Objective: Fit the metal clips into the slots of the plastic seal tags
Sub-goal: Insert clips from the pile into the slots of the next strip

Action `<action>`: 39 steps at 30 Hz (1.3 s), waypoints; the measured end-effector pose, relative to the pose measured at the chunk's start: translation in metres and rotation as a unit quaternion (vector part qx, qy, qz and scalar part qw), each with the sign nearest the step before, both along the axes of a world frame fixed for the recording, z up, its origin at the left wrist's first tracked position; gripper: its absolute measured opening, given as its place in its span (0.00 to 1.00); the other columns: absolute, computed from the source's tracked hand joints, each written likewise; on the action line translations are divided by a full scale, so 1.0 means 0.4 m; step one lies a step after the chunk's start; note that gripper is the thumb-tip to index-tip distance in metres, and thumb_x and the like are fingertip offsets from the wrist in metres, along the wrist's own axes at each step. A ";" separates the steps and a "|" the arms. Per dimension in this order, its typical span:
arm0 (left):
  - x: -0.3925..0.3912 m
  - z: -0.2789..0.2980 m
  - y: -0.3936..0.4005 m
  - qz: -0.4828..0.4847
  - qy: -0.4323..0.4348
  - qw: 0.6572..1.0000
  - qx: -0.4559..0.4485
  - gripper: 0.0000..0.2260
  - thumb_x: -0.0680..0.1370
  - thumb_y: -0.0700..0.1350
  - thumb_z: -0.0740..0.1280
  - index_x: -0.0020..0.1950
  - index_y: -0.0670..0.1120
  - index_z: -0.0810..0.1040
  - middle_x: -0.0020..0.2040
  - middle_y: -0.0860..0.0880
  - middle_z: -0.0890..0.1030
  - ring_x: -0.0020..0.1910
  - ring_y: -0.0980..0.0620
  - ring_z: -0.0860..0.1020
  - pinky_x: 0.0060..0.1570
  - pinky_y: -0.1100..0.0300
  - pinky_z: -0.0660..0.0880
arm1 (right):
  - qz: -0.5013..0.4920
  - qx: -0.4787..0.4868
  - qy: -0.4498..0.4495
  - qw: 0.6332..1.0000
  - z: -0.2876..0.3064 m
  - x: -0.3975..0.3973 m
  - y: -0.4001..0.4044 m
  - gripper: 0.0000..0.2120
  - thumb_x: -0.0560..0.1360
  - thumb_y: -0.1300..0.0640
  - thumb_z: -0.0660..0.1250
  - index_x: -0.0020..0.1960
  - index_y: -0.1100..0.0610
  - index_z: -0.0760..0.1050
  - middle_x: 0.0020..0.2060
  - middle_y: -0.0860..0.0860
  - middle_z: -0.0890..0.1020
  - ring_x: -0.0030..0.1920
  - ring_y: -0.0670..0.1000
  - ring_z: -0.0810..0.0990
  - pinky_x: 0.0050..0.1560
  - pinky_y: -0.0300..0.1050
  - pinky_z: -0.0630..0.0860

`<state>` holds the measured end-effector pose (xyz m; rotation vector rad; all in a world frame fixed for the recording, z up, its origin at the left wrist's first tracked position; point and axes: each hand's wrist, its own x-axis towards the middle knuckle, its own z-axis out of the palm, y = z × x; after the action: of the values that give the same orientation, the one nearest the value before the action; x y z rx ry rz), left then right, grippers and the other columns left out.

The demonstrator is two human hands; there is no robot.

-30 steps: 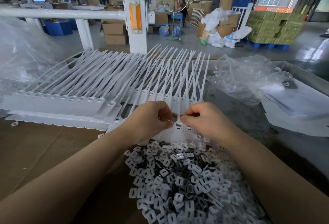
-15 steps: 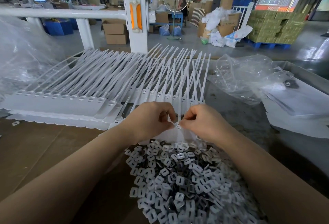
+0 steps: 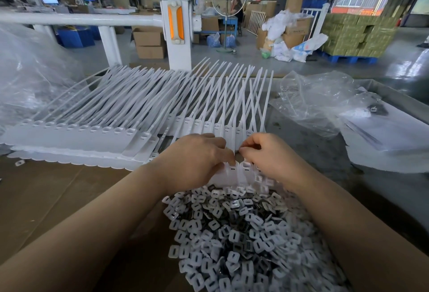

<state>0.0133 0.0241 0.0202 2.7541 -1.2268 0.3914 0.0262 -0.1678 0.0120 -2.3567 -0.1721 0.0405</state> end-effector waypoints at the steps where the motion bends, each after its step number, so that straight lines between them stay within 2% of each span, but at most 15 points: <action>1: 0.001 -0.001 -0.001 -0.010 -0.016 1.000 0.013 0.13 0.82 0.46 0.62 0.65 0.56 0.77 0.49 0.54 0.78 0.49 0.54 0.74 0.50 0.57 0.73 | 0.001 0.003 -0.002 1.000 -0.001 0.001 0.000 0.04 0.80 0.54 0.65 0.51 0.50 0.79 0.38 0.44 0.81 0.30 0.40 0.76 0.27 0.34 0.71; 3: 0.005 -0.004 -0.004 -0.021 -0.039 0.999 0.031 0.14 0.82 0.44 0.61 0.65 0.56 0.77 0.50 0.55 0.77 0.50 0.53 0.73 0.52 0.55 0.72 | 0.004 0.008 -0.009 1.000 0.001 0.000 0.000 0.03 0.79 0.54 0.66 0.50 0.50 0.79 0.37 0.44 0.81 0.24 0.37 0.74 0.23 0.31 0.67; 6: 0.018 -0.010 -0.003 0.000 -0.019 1.000 0.013 0.17 0.80 0.39 0.61 0.61 0.56 0.80 0.50 0.55 0.77 0.50 0.54 0.72 0.53 0.54 0.72 | 0.014 0.000 -0.023 1.000 0.011 -0.008 0.000 0.03 0.78 0.54 0.67 0.47 0.48 0.79 0.38 0.44 0.82 0.32 0.40 0.79 0.30 0.34 0.71; 8: 0.024 -0.018 0.009 0.026 0.077 0.994 -0.076 0.18 0.79 0.36 0.63 0.57 0.57 0.82 0.50 0.55 0.77 0.50 0.55 0.73 0.54 0.56 0.72 | 0.038 0.002 -0.032 0.999 0.021 -0.014 -0.002 0.04 0.77 0.54 0.68 0.44 0.47 0.80 0.36 0.43 0.82 0.35 0.42 0.80 0.34 0.35 0.73; 11: 0.027 -0.022 0.025 0.067 0.250 0.938 -0.232 0.19 0.78 0.32 0.64 0.52 0.55 0.84 0.51 0.52 0.76 0.49 0.59 0.76 0.52 0.66 0.71 | 0.132 -0.002 -0.028 0.991 0.037 -0.032 0.003 0.06 0.75 0.55 0.70 0.41 0.47 0.80 0.33 0.38 0.81 0.30 0.38 0.76 0.30 0.31 0.70; 13: 0.032 -0.019 0.027 0.092 0.287 0.920 -0.252 0.15 0.79 0.31 0.63 0.52 0.48 0.85 0.52 0.52 0.77 0.48 0.61 0.76 0.50 0.71 0.69 | 0.201 -0.023 -0.024 0.979 0.036 -0.046 0.020 0.08 0.74 0.55 0.71 0.40 0.43 0.79 0.33 0.34 0.80 0.30 0.37 0.77 0.31 0.29 0.71; 15: 0.032 -0.014 0.024 0.101 0.290 0.917 -0.254 0.14 0.79 0.31 0.63 0.54 0.45 0.84 0.52 0.53 0.77 0.49 0.61 0.76 0.51 0.72 0.69 | 0.235 -0.052 -0.050 0.969 0.027 -0.055 0.034 0.08 0.73 0.54 0.73 0.41 0.41 0.80 0.33 0.34 0.80 0.34 0.34 0.78 0.36 0.28 0.73; 19: 0.023 -0.009 0.020 0.106 0.277 0.917 -0.265 0.13 0.79 0.31 0.63 0.55 0.44 0.83 0.54 0.51 0.78 0.53 0.56 0.78 0.56 0.66 0.73 | 0.262 -0.087 -0.070 0.958 0.026 -0.058 0.038 0.09 0.73 0.53 0.75 0.51 0.43 0.84 0.37 0.38 0.79 0.40 0.35 0.78 0.44 0.36 0.77; 24: 0.022 -0.008 0.015 0.110 0.259 0.927 -0.247 0.12 0.79 0.31 0.63 0.56 0.42 0.83 0.53 0.53 0.76 0.47 0.62 0.75 0.48 0.75 0.66 | 0.289 -0.101 -0.033 0.952 0.037 -0.064 0.042 0.14 0.71 0.49 0.76 0.55 0.40 0.83 0.41 0.43 0.80 0.42 0.42 0.78 0.49 0.47 0.78; 26: 0.022 -0.009 0.013 0.112 0.254 0.931 -0.239 0.11 0.79 0.32 0.64 0.56 0.42 0.83 0.52 0.54 0.75 0.47 0.61 0.75 0.49 0.75 0.66 | 0.285 -0.101 -0.043 0.952 0.037 -0.067 0.045 0.11 0.71 0.49 0.76 0.53 0.41 0.83 0.40 0.42 0.80 0.42 0.41 0.78 0.48 0.45 0.78; 29: 0.023 -0.011 0.011 0.114 0.256 0.932 -0.232 0.09 0.80 0.34 0.65 0.55 0.42 0.83 0.51 0.55 0.74 0.50 0.58 0.75 0.54 0.70 0.67 | 0.278 -0.100 -0.056 0.954 0.033 -0.069 0.051 0.07 0.71 0.50 0.76 0.49 0.42 0.84 0.38 0.41 0.80 0.41 0.39 0.78 0.44 0.37 0.76; 33: 0.022 -0.012 0.012 0.113 0.257 0.932 -0.229 0.09 0.80 0.34 0.65 0.55 0.43 0.83 0.52 0.56 0.74 0.53 0.57 0.76 0.56 0.68 0.69 | 0.273 -0.093 -0.055 0.956 0.029 -0.071 0.052 0.04 0.71 0.52 0.76 0.45 0.44 0.83 0.39 0.41 0.81 0.42 0.37 0.79 0.45 0.34 0.77; 36: 0.023 -0.012 0.014 0.102 0.259 0.931 -0.237 0.09 0.79 0.34 0.67 0.54 0.45 0.83 0.51 0.54 0.75 0.51 0.58 0.76 0.54 0.68 0.69 | 0.270 -0.068 -0.040 0.960 0.035 -0.069 0.044 0.04 0.72 0.54 0.75 0.42 0.46 0.82 0.39 0.38 0.83 0.42 0.34 0.79 0.44 0.31 0.76; 39: 0.024 -0.014 0.015 0.092 0.255 0.927 -0.259 0.08 0.78 0.36 0.68 0.52 0.47 0.83 0.50 0.51 0.78 0.46 0.60 0.76 0.48 0.71 0.68 | 0.201 -0.016 -0.045 0.978 0.042 -0.057 0.032 0.06 0.72 0.55 0.74 0.41 0.45 0.81 0.39 0.34 0.82 0.38 0.34 0.80 0.38 0.28 0.75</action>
<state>0.0227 0.0300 0.0144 2.2947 -0.6263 -0.0052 0.0035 -0.1550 0.0287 -2.3211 -0.6946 0.1328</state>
